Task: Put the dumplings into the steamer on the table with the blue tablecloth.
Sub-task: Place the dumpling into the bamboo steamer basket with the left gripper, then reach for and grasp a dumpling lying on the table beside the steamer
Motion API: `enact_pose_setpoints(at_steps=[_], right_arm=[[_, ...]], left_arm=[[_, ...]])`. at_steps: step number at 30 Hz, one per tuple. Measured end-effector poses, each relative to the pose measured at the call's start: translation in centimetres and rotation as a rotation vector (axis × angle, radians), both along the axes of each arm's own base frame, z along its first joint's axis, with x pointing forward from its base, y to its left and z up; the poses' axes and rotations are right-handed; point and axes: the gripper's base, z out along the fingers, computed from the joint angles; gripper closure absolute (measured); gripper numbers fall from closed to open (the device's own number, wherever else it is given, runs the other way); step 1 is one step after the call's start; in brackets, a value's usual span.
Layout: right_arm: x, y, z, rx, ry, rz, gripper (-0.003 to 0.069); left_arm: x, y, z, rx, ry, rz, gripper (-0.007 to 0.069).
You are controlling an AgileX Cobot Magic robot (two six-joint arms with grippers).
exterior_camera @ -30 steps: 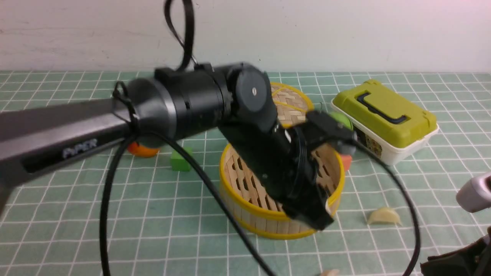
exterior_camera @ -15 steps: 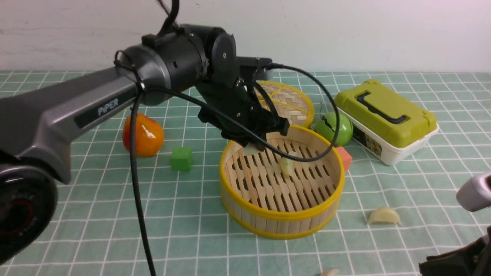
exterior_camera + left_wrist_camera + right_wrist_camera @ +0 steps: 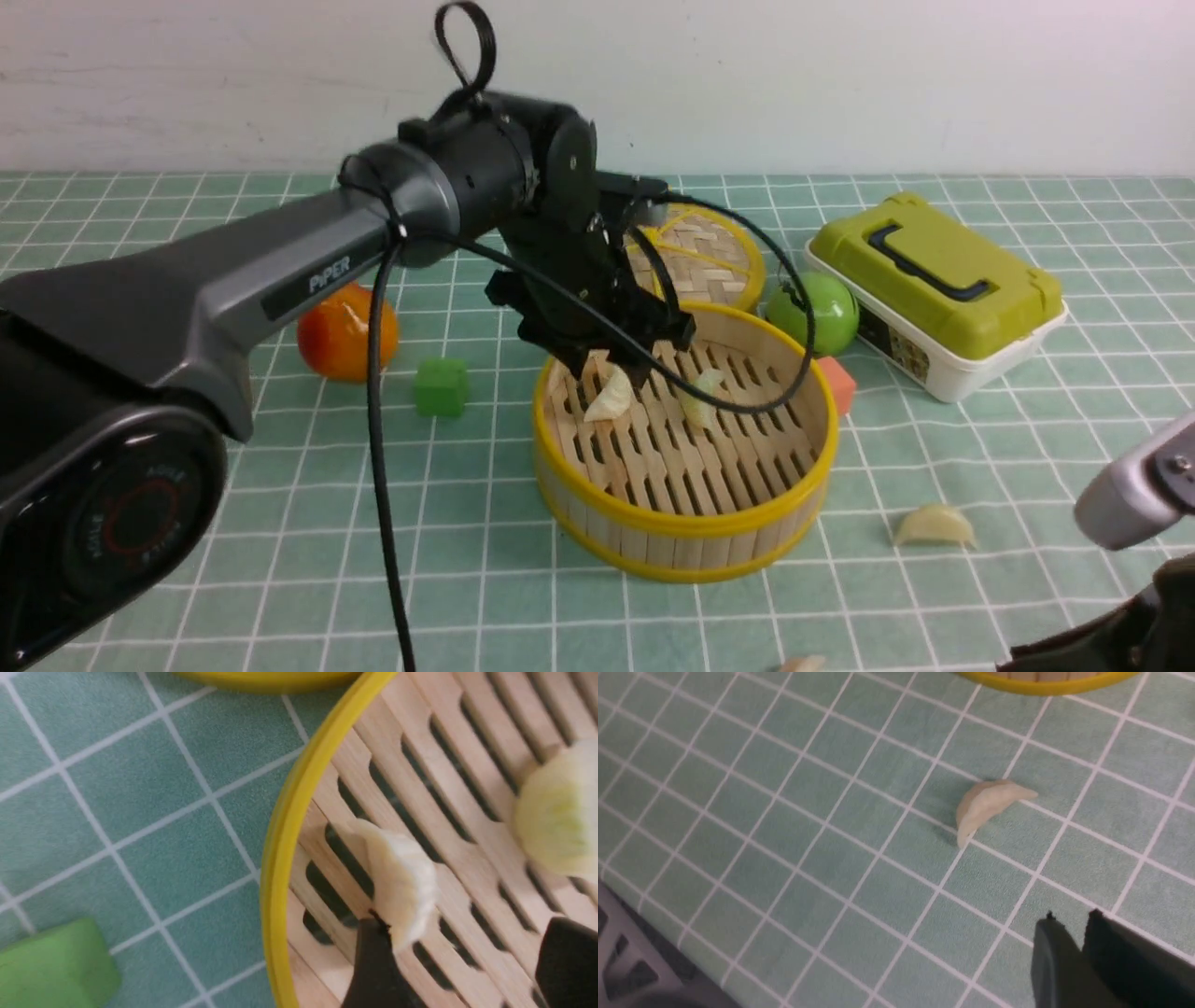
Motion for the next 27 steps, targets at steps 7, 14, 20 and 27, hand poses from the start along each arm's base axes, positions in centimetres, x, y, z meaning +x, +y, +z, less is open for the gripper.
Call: enact_pose_setpoints(at_steps=[7, 14, 20, 27], right_arm=[[1.3, 2.3, 1.3, -0.291, 0.057, 0.061, 0.0678], [3.6, 6.1, 0.1, -0.319, 0.076, 0.012, 0.0673], [6.2, 8.6, -3.3, -0.291, 0.115, -0.053, 0.0611], [8.1, 10.3, -6.8, -0.246, 0.175, -0.170, 0.0356]], left_arm=[[-4.8, 2.7, 14.0, -0.103, -0.197, -0.018, 0.0352], [-13.1, 8.1, 22.3, -0.138, -0.373, 0.006, 0.0638], [-20.1, 12.1, 20.4, -0.107, -0.291, 0.029, 0.0638], [-27.0, 16.1, 15.0, -0.051, -0.191, 0.029, 0.0638]])
